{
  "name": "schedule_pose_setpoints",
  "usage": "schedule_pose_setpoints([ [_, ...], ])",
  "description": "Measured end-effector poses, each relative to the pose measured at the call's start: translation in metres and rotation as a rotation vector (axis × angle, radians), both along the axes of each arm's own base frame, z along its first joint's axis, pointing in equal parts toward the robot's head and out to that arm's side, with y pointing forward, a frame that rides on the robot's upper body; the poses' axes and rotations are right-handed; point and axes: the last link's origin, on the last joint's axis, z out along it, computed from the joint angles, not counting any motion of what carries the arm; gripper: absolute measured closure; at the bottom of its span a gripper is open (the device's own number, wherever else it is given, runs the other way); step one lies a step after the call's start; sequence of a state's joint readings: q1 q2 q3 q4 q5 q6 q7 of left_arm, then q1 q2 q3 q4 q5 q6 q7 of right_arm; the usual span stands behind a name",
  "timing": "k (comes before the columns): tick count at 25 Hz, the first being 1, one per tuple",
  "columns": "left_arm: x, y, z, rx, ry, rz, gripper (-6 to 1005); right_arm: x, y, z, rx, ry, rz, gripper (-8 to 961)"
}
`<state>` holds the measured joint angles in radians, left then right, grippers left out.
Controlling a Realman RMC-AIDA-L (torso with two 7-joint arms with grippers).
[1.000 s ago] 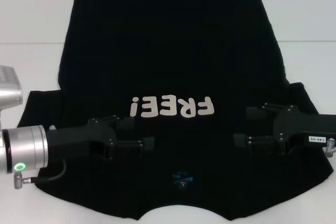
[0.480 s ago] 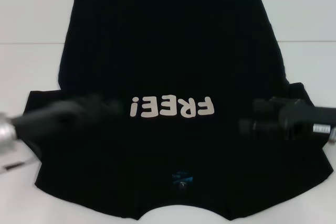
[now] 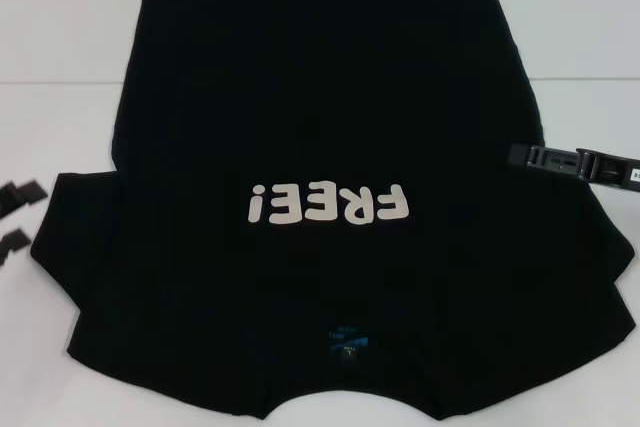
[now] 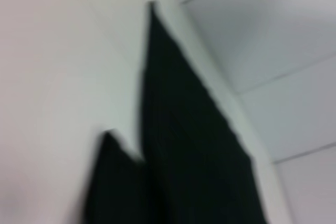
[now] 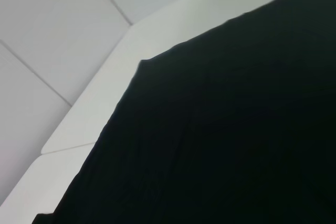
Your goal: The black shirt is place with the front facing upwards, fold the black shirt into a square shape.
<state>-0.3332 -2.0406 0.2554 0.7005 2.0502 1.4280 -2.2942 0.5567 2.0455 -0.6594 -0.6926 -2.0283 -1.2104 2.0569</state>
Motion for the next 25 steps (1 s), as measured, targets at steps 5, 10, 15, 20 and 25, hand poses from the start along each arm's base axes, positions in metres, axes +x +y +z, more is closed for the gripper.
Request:
schedule_pose_setpoints([
  [5, -0.015, -0.003, -0.012, -0.037, 0.021, 0.096, 63, -0.002, 0.002, -0.002, 0.002, 0.001, 0.002, 13],
  [10, -0.021, -0.002, -0.022, -0.04, 0.023, 0.142, 63, -0.004, 0.003, -0.003, 0.002, -0.003, 0.006, 12],
  [15, -0.02, 0.001, -0.029, -0.06, 0.027, 0.149, 65, -0.004, 0.003, -0.004, 0.003, -0.002, 0.006, 12],
  [20, -0.015, 0.006, -0.035, -0.084, 0.028, 0.134, 68, -0.003, 0.003, -0.003, 0.006, 0.0, 0.003, 13],
  [25, -0.01, 0.015, -0.041, -0.117, 0.031, 0.138, 69, -0.002, 0.002, -0.004, 0.006, 0.002, -0.002, 13],
])
